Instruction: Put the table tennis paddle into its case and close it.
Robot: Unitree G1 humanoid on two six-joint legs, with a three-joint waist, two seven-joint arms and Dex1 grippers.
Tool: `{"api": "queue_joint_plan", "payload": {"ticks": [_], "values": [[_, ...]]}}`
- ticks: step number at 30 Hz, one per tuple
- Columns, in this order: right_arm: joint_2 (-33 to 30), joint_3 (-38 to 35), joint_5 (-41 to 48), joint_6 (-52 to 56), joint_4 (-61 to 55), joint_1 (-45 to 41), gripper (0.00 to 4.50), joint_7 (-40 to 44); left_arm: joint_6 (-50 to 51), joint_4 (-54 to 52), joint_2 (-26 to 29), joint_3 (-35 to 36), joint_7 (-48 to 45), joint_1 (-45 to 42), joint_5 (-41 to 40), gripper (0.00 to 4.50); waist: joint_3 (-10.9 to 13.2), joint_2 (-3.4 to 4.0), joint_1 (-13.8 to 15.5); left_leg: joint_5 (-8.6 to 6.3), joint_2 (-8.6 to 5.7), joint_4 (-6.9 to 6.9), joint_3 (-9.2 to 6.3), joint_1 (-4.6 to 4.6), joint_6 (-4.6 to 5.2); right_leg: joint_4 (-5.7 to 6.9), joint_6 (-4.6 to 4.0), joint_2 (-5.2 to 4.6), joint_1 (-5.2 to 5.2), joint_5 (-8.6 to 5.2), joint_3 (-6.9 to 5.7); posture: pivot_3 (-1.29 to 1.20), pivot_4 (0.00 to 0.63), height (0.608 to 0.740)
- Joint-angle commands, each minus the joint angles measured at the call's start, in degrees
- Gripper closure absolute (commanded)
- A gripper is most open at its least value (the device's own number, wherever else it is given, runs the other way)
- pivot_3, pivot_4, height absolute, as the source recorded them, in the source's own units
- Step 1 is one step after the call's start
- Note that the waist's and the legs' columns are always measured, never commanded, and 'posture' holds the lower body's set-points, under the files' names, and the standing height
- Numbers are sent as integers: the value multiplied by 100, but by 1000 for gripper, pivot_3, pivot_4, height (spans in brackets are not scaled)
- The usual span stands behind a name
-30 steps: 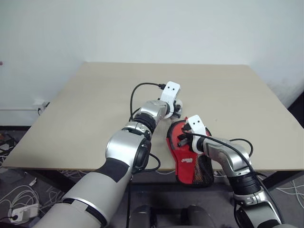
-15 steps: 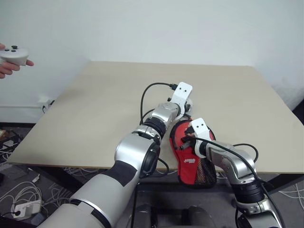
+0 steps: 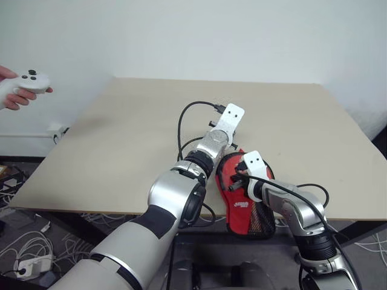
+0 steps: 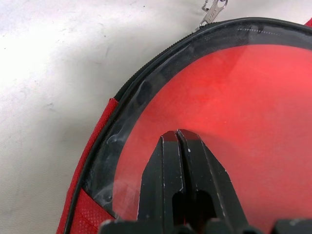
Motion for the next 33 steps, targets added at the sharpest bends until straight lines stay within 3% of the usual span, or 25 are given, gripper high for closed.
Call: {"api": "queue_joint_plan", "payload": {"ticks": [1, 2, 6, 16, 26, 33], "values": [[-6, 78, -19, 198, 200, 94, 4500, -29, -271, -210, -204, -8, -290, -108, 15, 3396, 0, 0, -1, 0, 0, 0, 0, 0, 0, 0, 0, 0, 0, 0, 0, 0, 0, 724], [-2, 83, -22, 190, 209, 81, 4500, -28, -277, -209, -215, -19, -404, -90, 19, 3396, 0, 0, -2, 0, 0, 0, 0, 0, 0, 0, 0, 0, 0, 0, 0, 0, 0, 724], [-2, 85, -31, 150, 243, 51, 4500, -22, -398, -207, -206, -178, -339, -45, 192, 2388, 0, 0, -5, 0, 1, 0, 0, 0, 0, 0, 0, 0, -1, 0, 0, 0, 0, 724], [17, 28, -58, 111, 216, 96, 4500, -88, -575, -215, -283, -28, -78, -133, 162, 2388, 0, 0, -7, -1, 2, 0, 0, 0, 0, 0, 0, 0, -1, 0, 0, 0, 0, 724], [-59, 14, -89, 32, 466, -77, 4500, -14, -278, -199, -255, -262, -2044, 166, 229, 2388, -2, 0, -11, -1, 2, 1, 2, 1, 0, 0, -1, 0, -1, 0, -1, 0, 0, 724], [-80, 86, -82, -127, 788, -326, 4500, 100, -131, -241, -111, -461, -2754, 309, 231, 2388, -3, 0, -7, -2, 2, 3, 0, 1, 1, 0, -1, 0, 0, 0, -1, 0, 0, 724]]}}
